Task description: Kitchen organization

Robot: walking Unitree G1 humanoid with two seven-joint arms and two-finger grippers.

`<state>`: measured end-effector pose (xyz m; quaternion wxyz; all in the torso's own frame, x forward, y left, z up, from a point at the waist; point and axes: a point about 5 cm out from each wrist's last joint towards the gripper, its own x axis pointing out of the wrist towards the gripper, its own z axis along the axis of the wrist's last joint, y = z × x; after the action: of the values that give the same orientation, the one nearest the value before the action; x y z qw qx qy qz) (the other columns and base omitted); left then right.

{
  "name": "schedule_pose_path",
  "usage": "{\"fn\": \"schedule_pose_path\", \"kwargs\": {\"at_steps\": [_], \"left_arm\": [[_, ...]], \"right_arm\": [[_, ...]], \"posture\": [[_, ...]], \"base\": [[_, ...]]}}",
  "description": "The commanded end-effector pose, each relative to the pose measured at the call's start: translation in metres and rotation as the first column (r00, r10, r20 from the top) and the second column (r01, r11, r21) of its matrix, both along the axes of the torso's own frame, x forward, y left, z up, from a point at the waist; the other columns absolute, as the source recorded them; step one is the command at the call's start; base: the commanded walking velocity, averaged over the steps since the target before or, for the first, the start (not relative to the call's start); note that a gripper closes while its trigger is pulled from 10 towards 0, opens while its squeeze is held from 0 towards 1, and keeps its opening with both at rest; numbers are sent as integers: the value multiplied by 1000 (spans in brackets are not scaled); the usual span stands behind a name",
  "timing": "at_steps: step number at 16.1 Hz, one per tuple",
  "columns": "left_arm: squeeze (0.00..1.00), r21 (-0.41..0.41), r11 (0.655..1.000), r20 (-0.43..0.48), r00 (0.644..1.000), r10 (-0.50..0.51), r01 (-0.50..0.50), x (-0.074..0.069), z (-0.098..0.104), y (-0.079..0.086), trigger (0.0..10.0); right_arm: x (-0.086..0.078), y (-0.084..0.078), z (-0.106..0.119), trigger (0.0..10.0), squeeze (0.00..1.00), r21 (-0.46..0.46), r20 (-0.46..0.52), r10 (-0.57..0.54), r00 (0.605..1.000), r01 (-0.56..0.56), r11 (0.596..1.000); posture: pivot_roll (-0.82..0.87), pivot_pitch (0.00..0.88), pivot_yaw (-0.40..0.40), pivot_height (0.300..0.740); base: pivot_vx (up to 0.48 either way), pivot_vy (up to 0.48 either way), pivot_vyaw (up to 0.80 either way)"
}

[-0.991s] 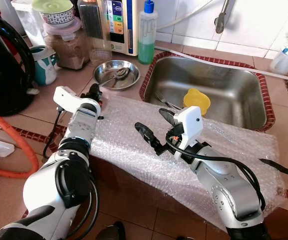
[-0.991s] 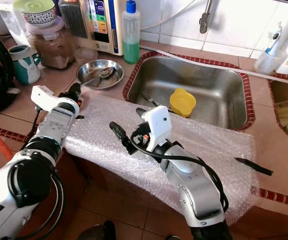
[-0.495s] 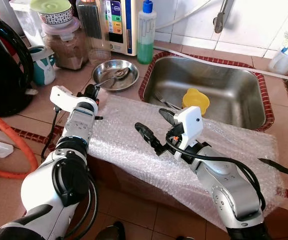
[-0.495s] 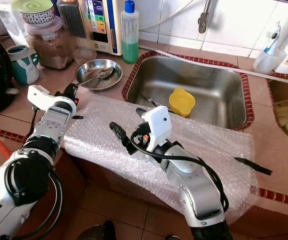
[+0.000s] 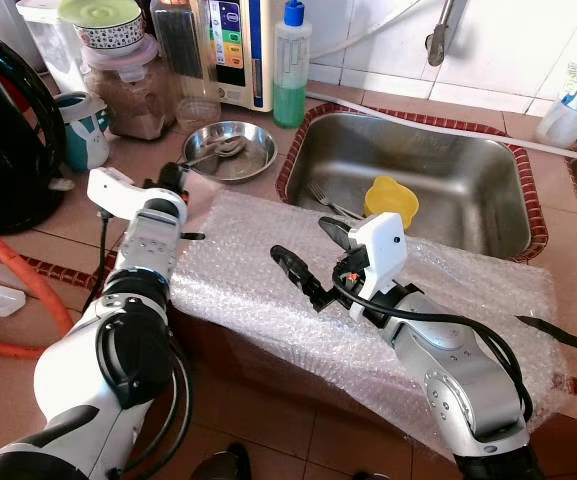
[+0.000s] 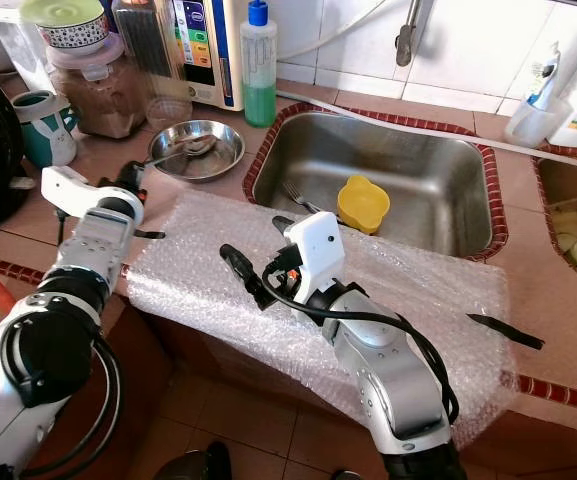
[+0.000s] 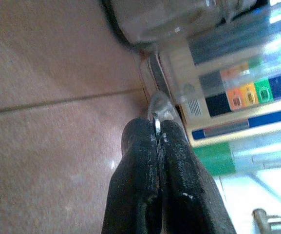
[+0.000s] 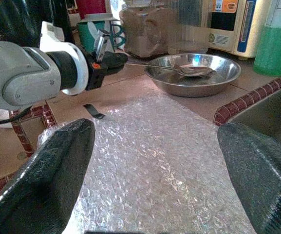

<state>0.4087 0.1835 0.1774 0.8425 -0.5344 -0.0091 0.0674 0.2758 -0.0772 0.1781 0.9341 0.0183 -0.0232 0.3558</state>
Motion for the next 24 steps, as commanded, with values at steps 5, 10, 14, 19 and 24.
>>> {"fn": "schedule_pose_path", "kwargs": {"at_steps": [5, 10, 14, 19, 24], "left_arm": [[0, -46, 998, 130, 991, -43, 49, 4, 26, -3, 0], [0, -79, 969, 207, 955, -212, 233, -1, 18, -28, 0], [0, -88, 921, 284, 896, -341, 378, -12, 19, -60, 0], [0, -99, 864, 337, 834, -437, 493, -24, 22, -95, 0], [0, -100, 746, 394, 715, -578, 658, -60, 25, -151, 0]], "right_arm": [[1, 2, 4, 10000, 0, 5, 16, 13, 1000, -13, 1000], [5, 0, 7, 10000, 0, 6, 26, -2, 1000, 2, 1000], [26, -3, 20, 10000, 0, 127, -3, -74, 997, 73, 989], [35, 0, 31, 10000, 0, 296, -81, -68, 994, 90, 951], [55, -9, 56, 10000, 0, 718, -228, -34, 973, 191, 670]], "posture": [[-51, 123, 13, 740], [-44, 122, 10, 740], [-33, 121, 4, 740], [-31, 120, -3, 740], [-27, 122, -8, 740]], "base": [[0, 0, 0], [0, 0, 0], [0, 0, 0], [0, 0, 0], [0, 0, 0]]}}
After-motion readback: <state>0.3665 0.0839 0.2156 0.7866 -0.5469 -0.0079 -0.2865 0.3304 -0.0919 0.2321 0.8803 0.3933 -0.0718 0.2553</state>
